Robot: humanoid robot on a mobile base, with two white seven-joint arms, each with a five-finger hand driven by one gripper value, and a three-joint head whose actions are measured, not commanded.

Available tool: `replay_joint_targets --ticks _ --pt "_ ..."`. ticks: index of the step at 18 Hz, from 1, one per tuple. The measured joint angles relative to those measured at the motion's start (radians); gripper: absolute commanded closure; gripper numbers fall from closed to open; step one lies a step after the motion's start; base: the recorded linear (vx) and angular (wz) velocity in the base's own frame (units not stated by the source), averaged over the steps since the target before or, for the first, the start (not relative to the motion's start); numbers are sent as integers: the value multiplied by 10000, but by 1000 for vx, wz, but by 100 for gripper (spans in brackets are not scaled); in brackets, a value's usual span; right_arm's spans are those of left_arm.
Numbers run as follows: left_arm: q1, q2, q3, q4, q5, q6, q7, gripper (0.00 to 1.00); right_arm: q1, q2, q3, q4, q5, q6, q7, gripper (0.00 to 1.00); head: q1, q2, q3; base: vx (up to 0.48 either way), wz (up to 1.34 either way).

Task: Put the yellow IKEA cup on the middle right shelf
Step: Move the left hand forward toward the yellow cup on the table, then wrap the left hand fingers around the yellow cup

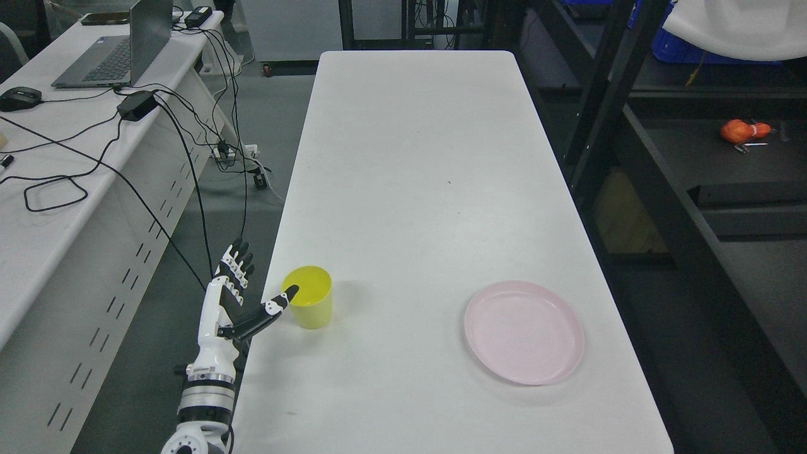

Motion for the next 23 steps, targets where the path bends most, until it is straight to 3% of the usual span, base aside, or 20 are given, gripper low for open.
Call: replay_joint_targets --ticks 23 --pt "-316 -1 -1446 1126 -1166 -238 -128 1 3 0 0 0 0 0 0 1 0 0 0 0 0"
